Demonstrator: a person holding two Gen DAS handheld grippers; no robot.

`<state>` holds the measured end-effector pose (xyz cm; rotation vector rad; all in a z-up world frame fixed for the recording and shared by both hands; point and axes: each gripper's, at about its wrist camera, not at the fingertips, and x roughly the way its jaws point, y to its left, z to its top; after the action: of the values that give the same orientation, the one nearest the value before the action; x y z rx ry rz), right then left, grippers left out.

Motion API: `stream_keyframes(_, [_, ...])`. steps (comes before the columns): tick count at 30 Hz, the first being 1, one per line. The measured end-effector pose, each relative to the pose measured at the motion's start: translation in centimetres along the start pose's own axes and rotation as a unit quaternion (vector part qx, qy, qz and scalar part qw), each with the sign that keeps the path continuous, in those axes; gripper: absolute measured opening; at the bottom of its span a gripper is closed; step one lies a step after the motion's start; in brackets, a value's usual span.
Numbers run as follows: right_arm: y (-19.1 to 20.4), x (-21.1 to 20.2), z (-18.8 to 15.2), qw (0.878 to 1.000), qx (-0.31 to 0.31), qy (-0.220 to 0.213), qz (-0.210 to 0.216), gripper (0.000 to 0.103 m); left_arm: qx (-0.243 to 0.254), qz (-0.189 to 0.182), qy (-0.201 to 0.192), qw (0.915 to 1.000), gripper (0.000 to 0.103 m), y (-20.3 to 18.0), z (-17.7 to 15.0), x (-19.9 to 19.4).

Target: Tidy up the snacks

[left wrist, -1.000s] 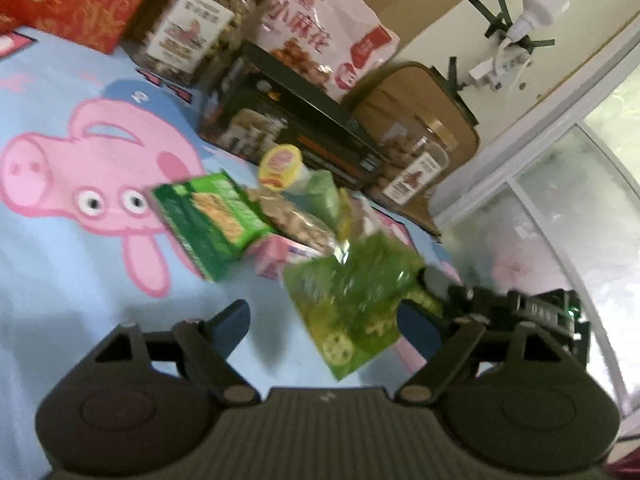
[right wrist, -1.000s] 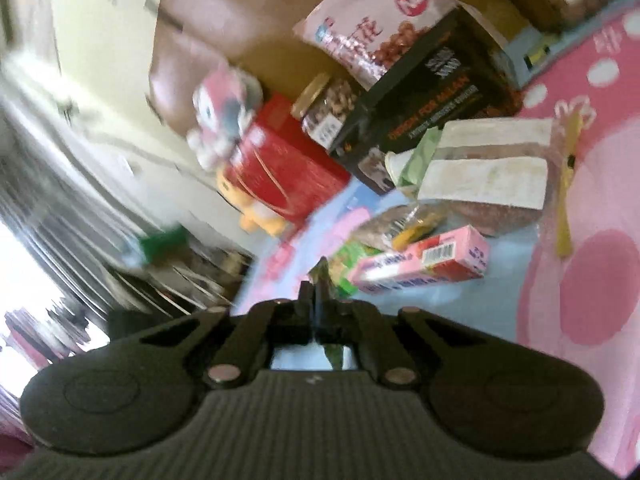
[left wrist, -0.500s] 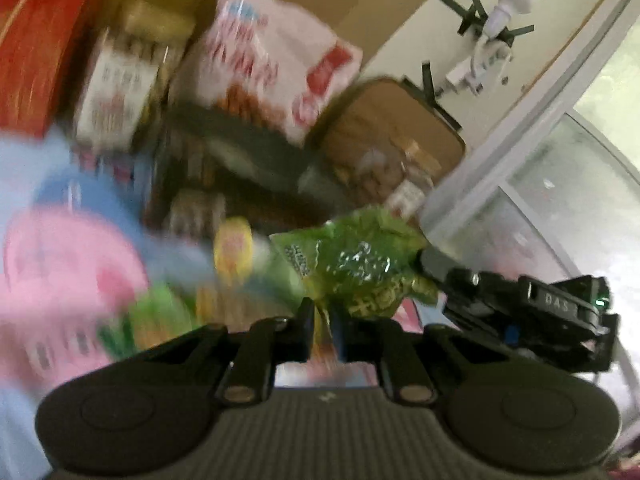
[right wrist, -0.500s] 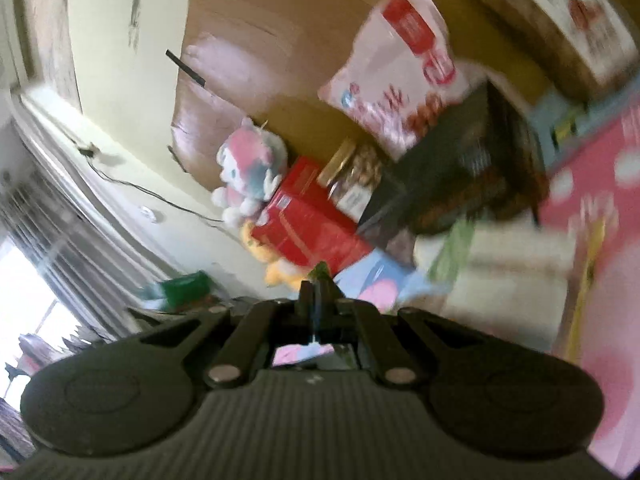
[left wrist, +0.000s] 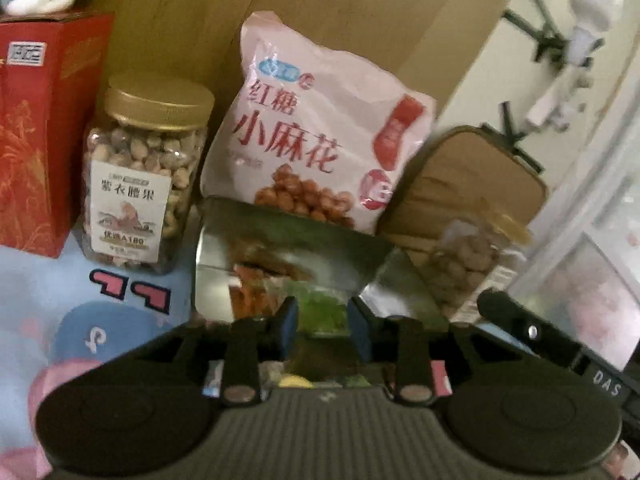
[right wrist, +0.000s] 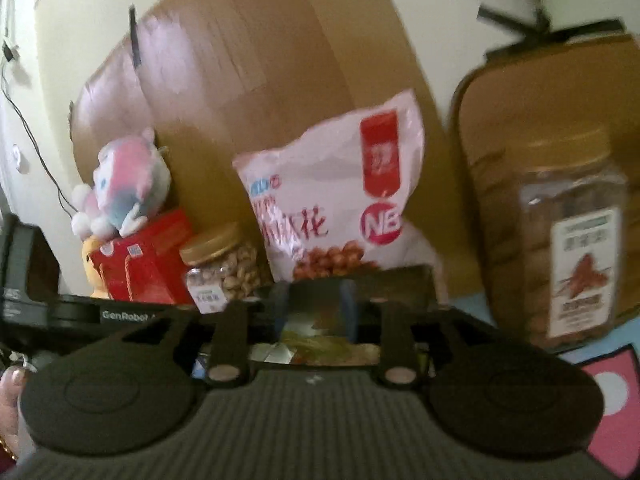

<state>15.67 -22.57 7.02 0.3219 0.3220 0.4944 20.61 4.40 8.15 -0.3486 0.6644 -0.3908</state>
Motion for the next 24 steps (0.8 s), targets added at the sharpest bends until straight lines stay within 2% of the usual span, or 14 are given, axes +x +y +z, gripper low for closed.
stream_keyframes(3, [-0.3,-3.1,-1.7,1.000,-0.016,0.009,0.013,0.037,0.007,-0.033,-0.001,0.9994,0.030,-0.3,-1.8,-1.9])
stream_keyframes(5, [-0.1,-4.6,-3.3,0.998,-0.047,0.031,0.015,0.048,0.018,-0.048,-0.003,0.9987,0.031,-0.8,-3.1,-2.9])
stream_keyframes(7, [0.2,-5.6,-5.1,0.995,-0.079,0.056,0.004,0.073,0.022,-0.059,0.008,0.9980,0.034,-1.4,-4.0,-3.1])
stream_keyframes(9, [0.2,-5.2,-6.4,0.991,-0.099,0.085,-0.018,0.093,0.027,-0.067,0.029,0.9970,0.036,-2.0,-4.9,-2.7])
stream_keyframes(12, [-0.9,-3.4,-7.4,0.985,-0.104,0.129,-0.051,0.093,0.026,-0.066,0.045,0.9965,0.036,-2.5,-6.1,-2.7])
stream_keyframes(14, [-2.0,-2.8,-7.3,0.986,-0.060,0.149,-0.037,0.088,0.021,-0.070,0.048,0.9962,0.036,-2.3,-6.8,-3.5])
stream_keyframes(15, [-2.3,-3.0,-7.1,0.987,-0.044,0.150,-0.024,0.073,0.020,-0.070,0.047,0.9962,0.036,-2.2,-7.1,-3.9])
stream_keyframes(16, [-2.1,-3.3,-7.0,0.988,-0.043,0.147,-0.017,0.068,0.018,-0.068,0.047,0.9964,0.036,-2.1,-7.3,-4.3])
stream_keyframes(20, [0.1,-5.0,-7.5,0.987,-0.082,0.136,-0.019,0.064,0.002,-0.067,0.049,0.9965,0.036,-1.2,-8.0,-5.7])
stream_keyframes(23, [3.9,-7.5,-8.4,0.984,-0.158,0.084,-0.024,0.064,-0.014,-0.072,0.045,0.9963,0.037,-0.5,-8.5,-7.0])
stream_keyframes(24, [5.1,-8.1,-8.5,0.981,-0.180,0.071,-0.023,0.063,-0.021,-0.077,0.042,0.9960,0.042,-0.2,-8.7,-7.6])
